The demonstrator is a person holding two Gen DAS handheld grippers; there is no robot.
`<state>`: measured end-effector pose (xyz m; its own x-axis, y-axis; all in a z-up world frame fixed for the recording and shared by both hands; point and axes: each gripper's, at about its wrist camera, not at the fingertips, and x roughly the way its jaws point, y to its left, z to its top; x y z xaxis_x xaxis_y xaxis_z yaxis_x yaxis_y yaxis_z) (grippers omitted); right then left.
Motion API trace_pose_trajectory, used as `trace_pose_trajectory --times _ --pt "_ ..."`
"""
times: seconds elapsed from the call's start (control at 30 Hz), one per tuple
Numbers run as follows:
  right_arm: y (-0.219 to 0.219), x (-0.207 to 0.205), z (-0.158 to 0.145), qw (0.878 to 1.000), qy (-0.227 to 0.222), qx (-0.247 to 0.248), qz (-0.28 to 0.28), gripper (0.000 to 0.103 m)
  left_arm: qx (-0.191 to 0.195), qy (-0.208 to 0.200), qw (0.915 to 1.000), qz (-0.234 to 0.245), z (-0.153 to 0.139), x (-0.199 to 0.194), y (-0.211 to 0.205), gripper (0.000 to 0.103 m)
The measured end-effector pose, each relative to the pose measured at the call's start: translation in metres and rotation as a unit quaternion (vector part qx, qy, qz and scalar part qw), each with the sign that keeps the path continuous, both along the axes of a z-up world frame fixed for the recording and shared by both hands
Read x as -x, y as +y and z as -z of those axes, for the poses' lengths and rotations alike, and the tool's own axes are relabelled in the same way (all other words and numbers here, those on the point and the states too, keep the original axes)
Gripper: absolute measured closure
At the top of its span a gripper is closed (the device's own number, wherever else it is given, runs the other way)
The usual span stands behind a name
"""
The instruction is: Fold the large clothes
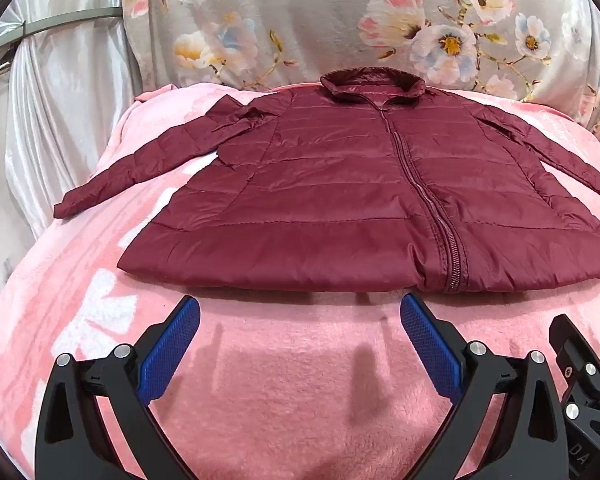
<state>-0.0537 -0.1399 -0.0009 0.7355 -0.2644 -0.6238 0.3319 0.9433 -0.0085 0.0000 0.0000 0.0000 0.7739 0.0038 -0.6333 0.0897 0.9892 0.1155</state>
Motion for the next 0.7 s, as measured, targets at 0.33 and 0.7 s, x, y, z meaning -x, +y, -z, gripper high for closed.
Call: trace_pose_trajectory --times 0.33,0.7 --pt "-0.0001 0.0007 0.0017 1.0 0.002 0.002 0.003 0.005 0.0 -0.001 1.0 0.001 -0.0001 0.0003 0.0001 0.005" --pt "0.0018 0.0009 -0.0016 1.0 -0.002 0.002 0.003 0.005 0.001 0.0 1.0 0.0 0.0001 -0.0003 0.0005 0.005"
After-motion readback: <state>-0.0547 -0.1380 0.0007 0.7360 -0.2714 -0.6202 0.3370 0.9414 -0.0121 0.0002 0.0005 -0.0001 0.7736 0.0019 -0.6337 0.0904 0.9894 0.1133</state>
